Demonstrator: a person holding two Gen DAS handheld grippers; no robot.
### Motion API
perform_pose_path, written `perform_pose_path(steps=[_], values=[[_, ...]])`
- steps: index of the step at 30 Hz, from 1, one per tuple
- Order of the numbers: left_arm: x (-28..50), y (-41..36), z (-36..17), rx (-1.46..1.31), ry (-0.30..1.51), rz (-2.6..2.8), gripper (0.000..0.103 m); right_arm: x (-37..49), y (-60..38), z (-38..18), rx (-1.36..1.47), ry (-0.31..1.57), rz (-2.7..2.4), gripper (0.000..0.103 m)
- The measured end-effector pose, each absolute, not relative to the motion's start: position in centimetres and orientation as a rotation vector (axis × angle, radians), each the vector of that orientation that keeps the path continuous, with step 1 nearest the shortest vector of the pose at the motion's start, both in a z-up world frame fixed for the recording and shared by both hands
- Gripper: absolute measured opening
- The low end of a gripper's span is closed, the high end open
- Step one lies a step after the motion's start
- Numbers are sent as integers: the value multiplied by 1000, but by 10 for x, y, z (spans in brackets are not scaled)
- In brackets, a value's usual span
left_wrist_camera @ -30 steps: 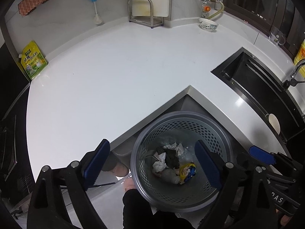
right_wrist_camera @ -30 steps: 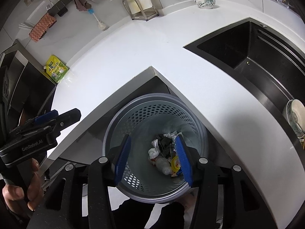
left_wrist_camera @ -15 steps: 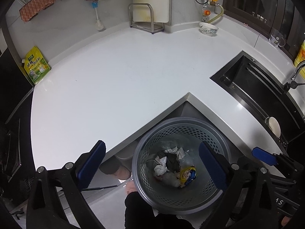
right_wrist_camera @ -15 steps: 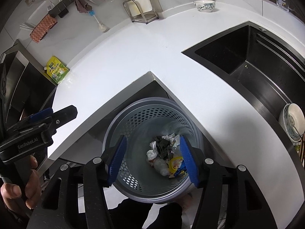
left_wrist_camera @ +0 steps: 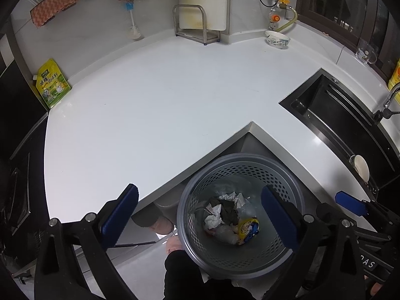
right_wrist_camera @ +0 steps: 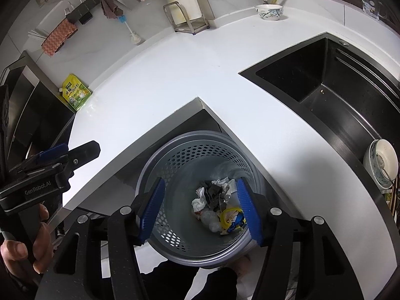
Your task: Collect trash
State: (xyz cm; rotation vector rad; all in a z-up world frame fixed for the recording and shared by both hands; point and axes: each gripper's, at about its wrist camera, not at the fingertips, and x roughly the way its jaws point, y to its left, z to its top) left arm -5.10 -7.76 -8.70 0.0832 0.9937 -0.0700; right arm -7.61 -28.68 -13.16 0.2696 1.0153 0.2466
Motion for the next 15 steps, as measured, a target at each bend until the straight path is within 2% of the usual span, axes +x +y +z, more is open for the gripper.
perform_pose_path(steps=[15], values=[[-50, -76, -88, 75, 1002, -53, 97, -76, -284, -131, 255, 1012, 250, 58]])
